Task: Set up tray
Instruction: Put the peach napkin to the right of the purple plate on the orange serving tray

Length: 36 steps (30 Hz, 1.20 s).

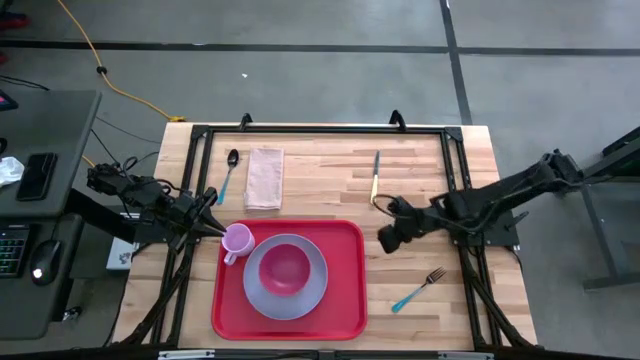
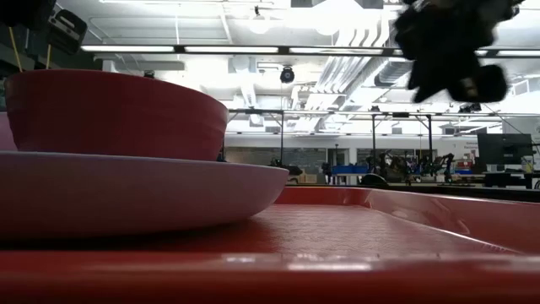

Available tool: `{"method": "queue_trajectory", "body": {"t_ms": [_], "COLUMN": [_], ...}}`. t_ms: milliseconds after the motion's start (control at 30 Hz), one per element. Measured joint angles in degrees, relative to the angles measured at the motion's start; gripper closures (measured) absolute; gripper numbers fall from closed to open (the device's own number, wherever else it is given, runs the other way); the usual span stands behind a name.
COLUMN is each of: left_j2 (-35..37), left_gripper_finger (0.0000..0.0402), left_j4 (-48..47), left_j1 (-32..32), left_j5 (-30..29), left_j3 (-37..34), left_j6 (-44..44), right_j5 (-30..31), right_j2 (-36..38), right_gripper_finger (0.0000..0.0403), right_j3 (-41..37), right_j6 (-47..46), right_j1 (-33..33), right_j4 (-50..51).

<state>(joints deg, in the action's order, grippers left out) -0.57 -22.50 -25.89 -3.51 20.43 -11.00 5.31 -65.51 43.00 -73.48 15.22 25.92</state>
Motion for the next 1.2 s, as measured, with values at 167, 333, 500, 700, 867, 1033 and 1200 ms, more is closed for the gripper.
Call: {"method": "queue_trajectory", "body": {"t_ms": [167,333,500,700,867,1033,1200], "left_j2": [0.0,0.0,0.0,0.0,-0.1,-2.4,-6.8], "left_gripper_finger": [0.0316,0.0316,0.0316,0.0316,0.0316,0.0316,0.0316], "left_j4": [0.0,0.0,0.0,0.0,0.2,2.4,3.0], "left_j1": [0.0,0.0,0.0,0.0,0.0,0.0,0.0], "left_j5": [0.0,-0.1,-1.9,-11.2,-23.1,-31.9,-38.7], "left_j3": [0.0,0.0,0.0,0.0,0.0,0.0,0.0], "left_j6": [0.0,0.0,0.0,0.1,0.2,0.2,-2.1], "right_j5": [-6.4,-11.6,-14.3,-16.3,-16.4,-16.4,-16.0], "right_j2": [-3.7,-6.8,-9.0,-10.5,-10.6,-10.6,-10.6], "right_gripper_finger": [0.0350,0.0350,0.0350,0.0350,0.0350,0.0350,0.0350], "right_j3": [0.0,0.0,0.0,0.0,0.0,0.0,0.0], "right_j6": [7.3,12.0,15.5,18.1,19.0,21.3,23.7], "right_j1": [-6.3,-11.1,-14.4,-17.4,-19.0,-20.6,-22.5], "right_j4": [-6.5,-12.0,-16.7,-20.2,-21.0,-21.1,-22.0]}}
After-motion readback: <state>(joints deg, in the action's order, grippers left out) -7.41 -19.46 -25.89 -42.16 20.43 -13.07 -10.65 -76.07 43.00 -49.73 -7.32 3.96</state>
